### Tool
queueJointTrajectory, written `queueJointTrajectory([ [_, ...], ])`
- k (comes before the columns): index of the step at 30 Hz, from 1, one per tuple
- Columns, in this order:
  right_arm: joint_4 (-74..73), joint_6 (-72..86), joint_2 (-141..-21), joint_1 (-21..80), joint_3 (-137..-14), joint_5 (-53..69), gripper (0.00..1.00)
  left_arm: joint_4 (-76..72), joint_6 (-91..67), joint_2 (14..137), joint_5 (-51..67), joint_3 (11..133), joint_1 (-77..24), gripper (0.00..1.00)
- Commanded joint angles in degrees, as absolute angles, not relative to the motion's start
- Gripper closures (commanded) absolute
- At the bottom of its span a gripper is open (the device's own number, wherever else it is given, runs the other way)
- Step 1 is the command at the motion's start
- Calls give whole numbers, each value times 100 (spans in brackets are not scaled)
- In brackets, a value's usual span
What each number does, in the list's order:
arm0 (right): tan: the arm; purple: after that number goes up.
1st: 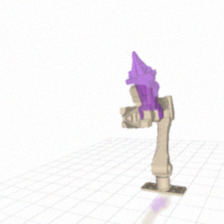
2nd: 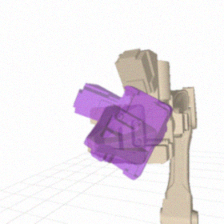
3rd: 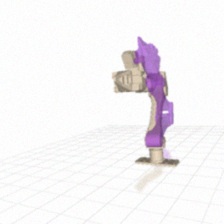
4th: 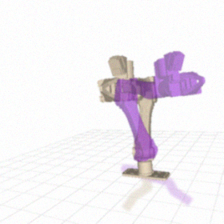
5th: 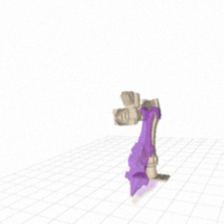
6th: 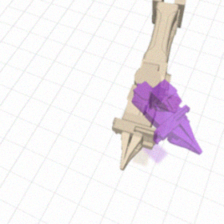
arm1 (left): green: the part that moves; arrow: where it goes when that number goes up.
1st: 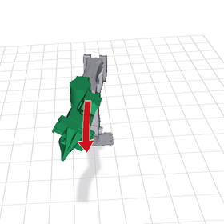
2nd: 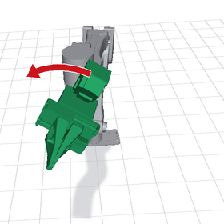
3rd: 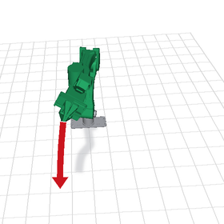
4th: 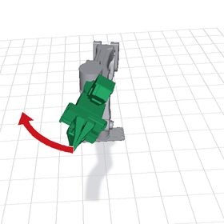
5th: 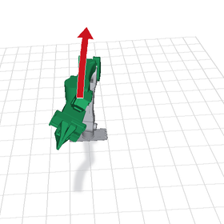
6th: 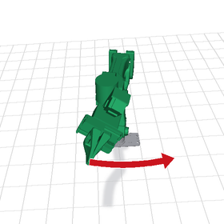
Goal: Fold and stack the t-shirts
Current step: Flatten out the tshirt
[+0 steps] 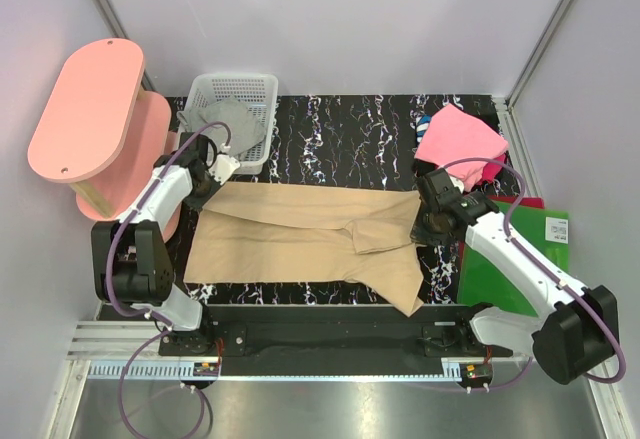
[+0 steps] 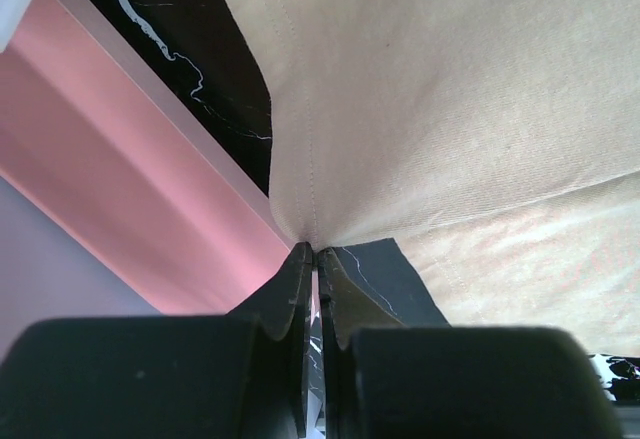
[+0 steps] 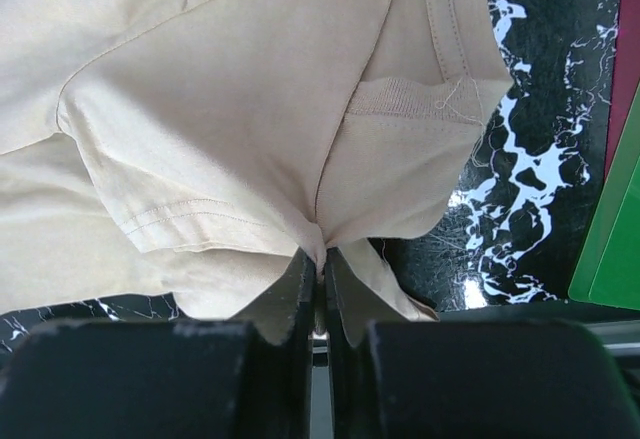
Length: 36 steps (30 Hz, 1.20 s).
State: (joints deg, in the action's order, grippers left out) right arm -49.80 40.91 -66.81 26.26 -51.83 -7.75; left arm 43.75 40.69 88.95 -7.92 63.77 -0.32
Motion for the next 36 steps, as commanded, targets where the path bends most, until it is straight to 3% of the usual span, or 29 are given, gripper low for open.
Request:
queueJointTrajectory([
  [1, -4975, 4060, -6723, 2663, -5107, -642, 86, 4368, 4104, 8622, -721, 6442, 0, 95],
  [6, -4668, 4148, -7127, 2663, -4641, -387, 79, 4368, 4061, 8648, -633, 6416, 0, 95],
  [8, -4553, 4140, -7277, 2663, -4562, -334, 66, 4359, 4078, 8666, -633, 6381, 0, 95],
  [14, -4544, 4052, -7199, 2663, -4702, -378, 63, 4351, 4096, 8684, -607, 6354, 0, 95],
  [27, -4614, 3964, -7269, 2663, -4913, -527, 70, 4315, 4078, 8745, -580, 6223, -9, 95],
  [31, -4632, 3955, -7268, 2663, -4939, -580, 85, 4307, 4069, 8771, -589, 6240, -9, 96],
  [33, -4649, 3955, -7269, 2663, -4948, -615, 97, 4315, 4078, 8771, -606, 6249, 0, 95],
  [36, -4702, 3938, -7260, 2663, -4975, -642, 100, 4315, 4078, 8763, -624, 6302, -9, 96],
])
